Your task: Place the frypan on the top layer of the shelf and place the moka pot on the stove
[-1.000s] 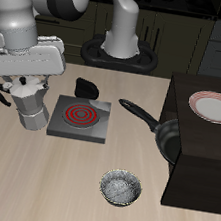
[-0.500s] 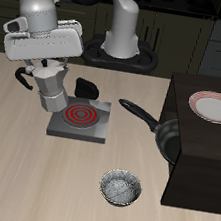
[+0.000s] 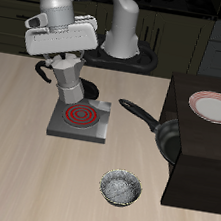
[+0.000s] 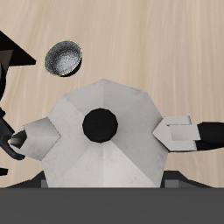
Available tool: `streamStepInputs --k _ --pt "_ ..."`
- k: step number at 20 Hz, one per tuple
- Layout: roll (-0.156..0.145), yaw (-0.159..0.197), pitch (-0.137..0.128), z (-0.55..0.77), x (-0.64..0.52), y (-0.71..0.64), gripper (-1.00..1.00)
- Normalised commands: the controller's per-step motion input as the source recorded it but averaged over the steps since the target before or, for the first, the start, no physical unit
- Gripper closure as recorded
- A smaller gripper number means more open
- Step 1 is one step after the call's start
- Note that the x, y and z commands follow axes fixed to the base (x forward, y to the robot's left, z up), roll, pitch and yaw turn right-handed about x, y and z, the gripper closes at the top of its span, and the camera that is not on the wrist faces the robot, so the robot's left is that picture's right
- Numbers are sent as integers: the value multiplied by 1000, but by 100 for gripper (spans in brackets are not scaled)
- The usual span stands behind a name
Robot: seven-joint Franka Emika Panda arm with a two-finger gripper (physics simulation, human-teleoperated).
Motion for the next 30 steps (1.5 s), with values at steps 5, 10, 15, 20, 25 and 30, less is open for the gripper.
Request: streamStepInputs --k 5,10,15,20,25,30 --pt "-12 23 -73 -68 -457 73 100" --pt "-1 20 -17 -116 -202 19 100" --pt "21 -32 -57 -89 -467 36 100" --pt "5 -3 -56 -55 -354 -16 100" --pt "1 -3 -7 -87 -163 -1 100" --pt "-13 -17 -9 -33 -206 -49 100"
